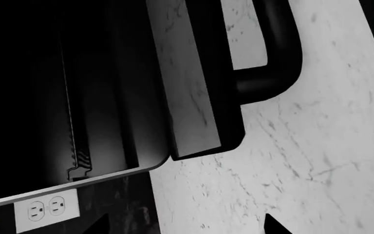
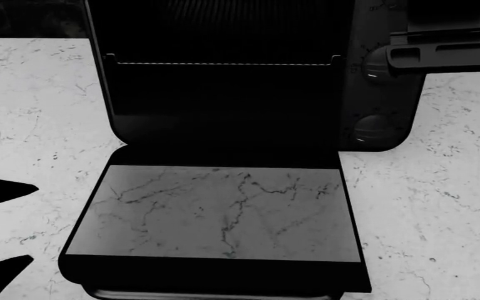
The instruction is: Close the toaster oven door.
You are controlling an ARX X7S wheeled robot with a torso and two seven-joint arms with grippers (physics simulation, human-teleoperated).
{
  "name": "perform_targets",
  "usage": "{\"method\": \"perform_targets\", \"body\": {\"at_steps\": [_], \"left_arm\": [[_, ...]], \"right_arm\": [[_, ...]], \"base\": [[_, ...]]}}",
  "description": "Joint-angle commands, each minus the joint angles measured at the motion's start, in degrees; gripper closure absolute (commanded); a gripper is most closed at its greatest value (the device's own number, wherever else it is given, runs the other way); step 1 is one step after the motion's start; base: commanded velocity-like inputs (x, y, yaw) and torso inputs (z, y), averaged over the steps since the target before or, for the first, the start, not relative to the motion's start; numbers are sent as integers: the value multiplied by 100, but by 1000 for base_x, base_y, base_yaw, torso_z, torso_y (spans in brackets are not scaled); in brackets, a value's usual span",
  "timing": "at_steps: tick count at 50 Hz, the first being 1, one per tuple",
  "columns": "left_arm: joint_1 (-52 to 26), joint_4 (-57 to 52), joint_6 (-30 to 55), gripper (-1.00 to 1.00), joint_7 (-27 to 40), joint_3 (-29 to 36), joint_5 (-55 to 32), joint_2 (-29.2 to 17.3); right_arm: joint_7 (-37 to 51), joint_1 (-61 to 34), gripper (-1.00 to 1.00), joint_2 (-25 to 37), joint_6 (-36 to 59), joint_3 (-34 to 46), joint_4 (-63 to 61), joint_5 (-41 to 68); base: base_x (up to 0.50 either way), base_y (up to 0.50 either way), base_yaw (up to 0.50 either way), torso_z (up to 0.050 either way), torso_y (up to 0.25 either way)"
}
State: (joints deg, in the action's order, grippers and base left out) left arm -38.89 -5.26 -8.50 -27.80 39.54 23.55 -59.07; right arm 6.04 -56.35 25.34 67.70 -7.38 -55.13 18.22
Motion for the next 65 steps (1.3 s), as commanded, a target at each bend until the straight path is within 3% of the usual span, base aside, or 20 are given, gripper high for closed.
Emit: {"method": "perform_targets", "body": {"at_steps": [1,14,26,43,51,59,65], "left_arm": [[-239,545,-350,-100,-6,270,327,375],[-966,1620,-868,-100,-2,533,511,1087],[-1316,1895,-1243,-100,-89,767,665,1423],[-1510,1782,-2386,-100,491,719,290,1461],[-1386,1683,-2332,-100,958,446,-27,1601],[-946,1121,-1390,-100,1188,-13,-718,1734],[-553,708,-1302,-100,1871,-438,-1155,1898]], "right_arm": [[21,21,-100,17,-8,-38,-3,39],[49,30,-100,72,1,-75,-6,73],[51,120,-100,104,-61,-167,-19,107],[81,12,-100,137,82,-261,-80,227],[105,-6,-100,158,138,-301,-121,276],[126,-96,-100,171,262,-363,-194,367],[145,-154,-100,181,301,-388,-198,420]], "base": [[0,0,0,0,0],[0,0,0,0,0],[0,0,0,0,0],[0,0,0,0,0],[0,0,-1,0,1],[0,-3,-4,0,1],[0,-3,-7,0,0]]}}
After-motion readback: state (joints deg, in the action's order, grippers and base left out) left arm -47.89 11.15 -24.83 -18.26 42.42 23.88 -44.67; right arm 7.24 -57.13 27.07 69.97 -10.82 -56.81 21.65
